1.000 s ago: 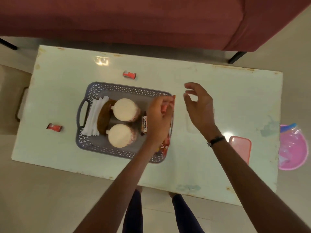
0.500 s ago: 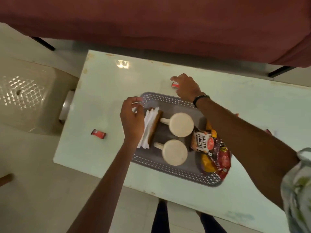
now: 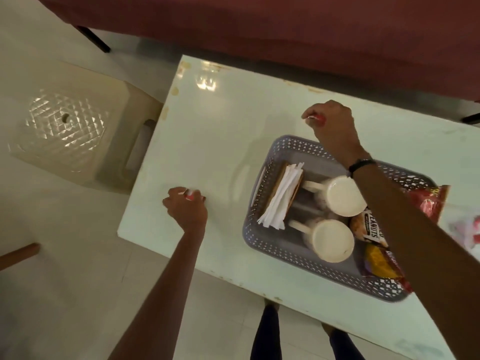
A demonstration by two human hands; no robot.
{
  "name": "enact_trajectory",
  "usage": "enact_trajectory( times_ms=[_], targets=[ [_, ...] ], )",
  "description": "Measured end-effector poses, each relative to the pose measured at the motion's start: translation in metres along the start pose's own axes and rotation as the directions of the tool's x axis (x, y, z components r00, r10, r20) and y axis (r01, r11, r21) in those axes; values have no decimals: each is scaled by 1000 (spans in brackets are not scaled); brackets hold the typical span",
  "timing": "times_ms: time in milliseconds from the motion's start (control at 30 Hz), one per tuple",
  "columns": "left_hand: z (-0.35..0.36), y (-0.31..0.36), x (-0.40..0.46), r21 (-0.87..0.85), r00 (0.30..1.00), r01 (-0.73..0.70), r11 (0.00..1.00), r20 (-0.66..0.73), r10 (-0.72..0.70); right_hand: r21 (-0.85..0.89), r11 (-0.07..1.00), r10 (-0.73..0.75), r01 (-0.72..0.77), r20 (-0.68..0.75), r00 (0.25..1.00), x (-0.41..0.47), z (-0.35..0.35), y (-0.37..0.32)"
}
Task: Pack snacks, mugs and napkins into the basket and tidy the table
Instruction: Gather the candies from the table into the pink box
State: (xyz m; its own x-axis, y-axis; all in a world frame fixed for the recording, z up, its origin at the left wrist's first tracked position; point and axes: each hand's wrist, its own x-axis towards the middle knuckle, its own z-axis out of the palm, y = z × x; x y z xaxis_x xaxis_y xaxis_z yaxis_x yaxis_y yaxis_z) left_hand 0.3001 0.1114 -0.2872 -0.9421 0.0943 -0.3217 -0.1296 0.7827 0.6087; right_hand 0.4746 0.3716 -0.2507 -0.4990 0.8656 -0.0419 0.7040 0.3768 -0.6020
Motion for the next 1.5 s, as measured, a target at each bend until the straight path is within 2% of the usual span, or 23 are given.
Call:
enact_trajectory(
  times_ms=[67,100,300,400,500,633,733,867,967,1033,1233,1367,1500],
  targets=[
    [3,-8,8,26,985,168,985,38,-169,83,996,-28,28,-2,1000,-14,8,-20],
    [4,-9,11,32,978,201,979,57,-203,134,990,-38,37,8,999,-22,11,-28],
    [2,-4,14,-181,972,187,965,176,-155,335,942,-14,4,28,999,-72,16,-51],
    [1,19,-14,-217,983,49,975,182,-9,398,917,42,-36,-8,999,-96,1,-48],
    [10,51,-60,-235,972,-154,960,137,189,442,888,162,-127,-43,986,-116,-22,-31],
    [33,100,-137,-259,864,-442,859,137,485,488,852,283,-189,-125,951,-145,-68,13],
    [57,130,-197,-331,789,-493,804,219,574,481,837,370,-259,-150,917,-169,-107,54],
    [95,143,-277,-358,721,-493,793,343,602,491,803,477,-338,-189,858,-204,-147,113],
    [127,129,-329,-390,641,-422,818,510,574,472,757,600,-452,-227,768,-231,-166,151],
    [150,120,-356,-378,617,-399,835,563,550,527,712,648,-463,-242,722,-241,-175,168],
    [195,109,-409,-292,600,-438,850,609,518,542,692,631,-477,-132,765,-248,-182,205],
    [210,98,-426,-201,625,-441,875,630,460,366,762,638,-535,-276,719,-285,-179,240],
    [222,89,-432,-141,664,-408,902,632,399,209,689,724,-694,-220,653,-328,-171,269]
  ],
)
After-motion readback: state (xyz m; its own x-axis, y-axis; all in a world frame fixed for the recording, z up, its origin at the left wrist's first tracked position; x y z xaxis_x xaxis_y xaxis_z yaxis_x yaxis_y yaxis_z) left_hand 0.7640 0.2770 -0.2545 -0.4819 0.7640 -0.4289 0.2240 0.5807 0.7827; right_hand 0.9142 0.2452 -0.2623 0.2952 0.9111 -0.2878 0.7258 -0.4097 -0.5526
